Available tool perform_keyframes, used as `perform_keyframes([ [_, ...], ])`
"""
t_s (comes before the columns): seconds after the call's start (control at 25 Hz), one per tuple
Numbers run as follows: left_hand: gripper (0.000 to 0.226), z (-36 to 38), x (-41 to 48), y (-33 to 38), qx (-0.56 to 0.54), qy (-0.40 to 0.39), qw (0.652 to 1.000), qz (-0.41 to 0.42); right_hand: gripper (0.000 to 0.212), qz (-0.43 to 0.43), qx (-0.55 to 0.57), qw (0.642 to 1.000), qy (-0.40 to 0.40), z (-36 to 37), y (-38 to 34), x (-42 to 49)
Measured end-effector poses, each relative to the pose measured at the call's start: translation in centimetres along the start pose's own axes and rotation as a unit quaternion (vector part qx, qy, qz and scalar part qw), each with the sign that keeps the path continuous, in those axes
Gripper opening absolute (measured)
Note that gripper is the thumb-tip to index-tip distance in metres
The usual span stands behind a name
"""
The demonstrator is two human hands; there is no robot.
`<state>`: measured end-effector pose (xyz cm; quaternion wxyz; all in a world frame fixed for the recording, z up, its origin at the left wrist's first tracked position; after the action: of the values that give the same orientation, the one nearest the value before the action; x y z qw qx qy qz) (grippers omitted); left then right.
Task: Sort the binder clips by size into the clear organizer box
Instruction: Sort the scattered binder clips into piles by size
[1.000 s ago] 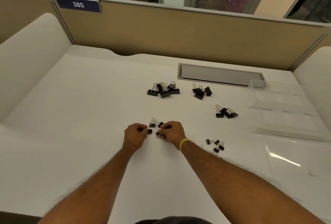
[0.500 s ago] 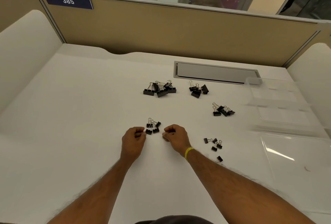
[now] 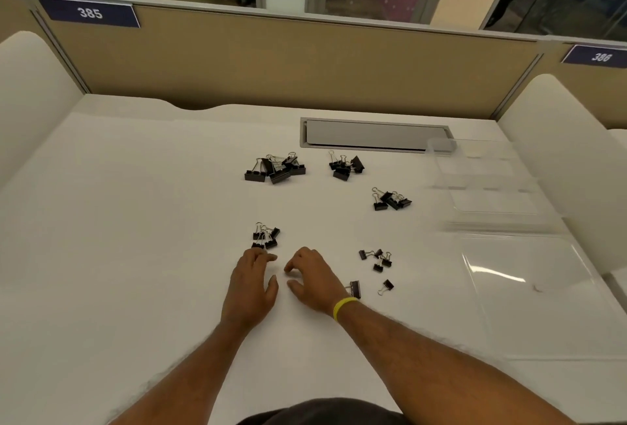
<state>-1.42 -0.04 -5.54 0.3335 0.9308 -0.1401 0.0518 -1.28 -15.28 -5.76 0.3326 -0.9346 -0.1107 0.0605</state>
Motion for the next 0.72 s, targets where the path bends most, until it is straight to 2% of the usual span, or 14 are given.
perform_keyframes([
  [0.08, 0.036, 1.2, -0.7, 0.9, 0.04, -0.032, 0.998, 0.035, 0.025, -0.06, -0.094, 0.994, -0.001, 0.4, -0.4, -1.2],
  [0.2, 0.038, 2.7, -1.4, 2.1, 0.06, -0.063, 0.994, 0.065, 0.03, -0.095, -0.144, 0.985, 0.012, 0.1, 0.1, -2.9],
  [0.48, 0.039, 4.1, -1.8, 4.1, 0.08, -0.095, 0.986, 0.109, 0.033, -0.096, -0.201, 0.974, 0.052, -3.3, 3.8, -7.7],
  [0.72, 0.035, 5.7, -1.9, 6.6, 0.07, -0.112, 0.984, 0.122, 0.033, -0.054, -0.185, 0.978, 0.074, -4.3, 6.4, -11.1],
])
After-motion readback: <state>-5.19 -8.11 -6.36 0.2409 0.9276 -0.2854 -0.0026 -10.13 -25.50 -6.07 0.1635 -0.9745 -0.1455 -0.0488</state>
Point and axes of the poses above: each hand's wrist, its own x-axis towards the middle knuckle, its own z-axis out of the palm, y = z × x, the point moved 5 cm from there along x, towards the middle knuckle, and after that the axes turned 1 degree about -y, right-handed, at the moved point
